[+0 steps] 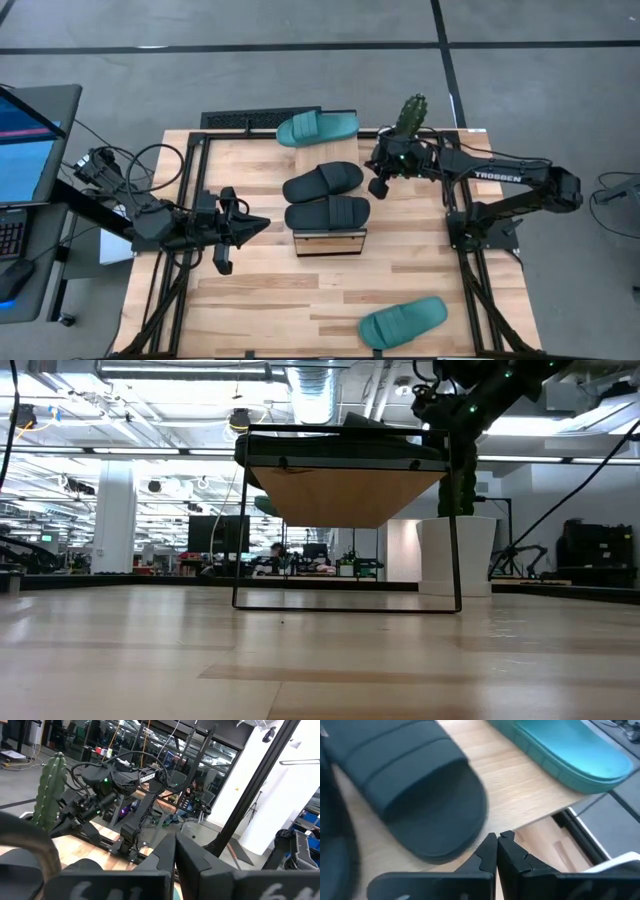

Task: Pick and place slides into the shelf
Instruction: Adjust the top black slipper on the shelf

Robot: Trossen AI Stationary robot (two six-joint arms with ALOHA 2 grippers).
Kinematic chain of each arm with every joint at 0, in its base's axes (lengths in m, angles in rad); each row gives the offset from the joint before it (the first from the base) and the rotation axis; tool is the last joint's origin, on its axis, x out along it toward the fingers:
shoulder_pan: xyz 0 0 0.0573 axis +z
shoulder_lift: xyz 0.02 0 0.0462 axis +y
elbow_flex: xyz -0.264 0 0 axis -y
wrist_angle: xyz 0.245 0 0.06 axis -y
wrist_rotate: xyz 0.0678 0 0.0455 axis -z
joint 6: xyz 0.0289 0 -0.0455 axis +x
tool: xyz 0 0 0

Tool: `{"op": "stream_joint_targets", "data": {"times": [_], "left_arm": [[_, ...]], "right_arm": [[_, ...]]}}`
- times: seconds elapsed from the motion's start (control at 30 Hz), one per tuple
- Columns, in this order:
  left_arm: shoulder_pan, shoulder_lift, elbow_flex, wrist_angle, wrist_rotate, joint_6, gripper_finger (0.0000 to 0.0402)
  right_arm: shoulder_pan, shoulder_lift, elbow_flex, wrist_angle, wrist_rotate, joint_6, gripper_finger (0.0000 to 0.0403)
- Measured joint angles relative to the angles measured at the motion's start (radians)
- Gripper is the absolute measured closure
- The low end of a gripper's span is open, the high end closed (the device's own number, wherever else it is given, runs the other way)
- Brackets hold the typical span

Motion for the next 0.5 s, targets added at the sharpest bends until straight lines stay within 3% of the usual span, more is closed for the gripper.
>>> {"op": "stream_joint_targets", "data": {"times": [0.23,0.5], "left_arm": [[0.000,0.000,0.000,0.000,0.003,0.000,0.0401],[0.000,0.000,0.000,0.000,0.003,0.000,0.0401]], "right_arm": [[-0.032,0.000,0.000,0.010,-0.065,-0.025,0.0403],[0.014,0.000,0.000,-0.005,-0.085,-0.027,0.0403]]}}
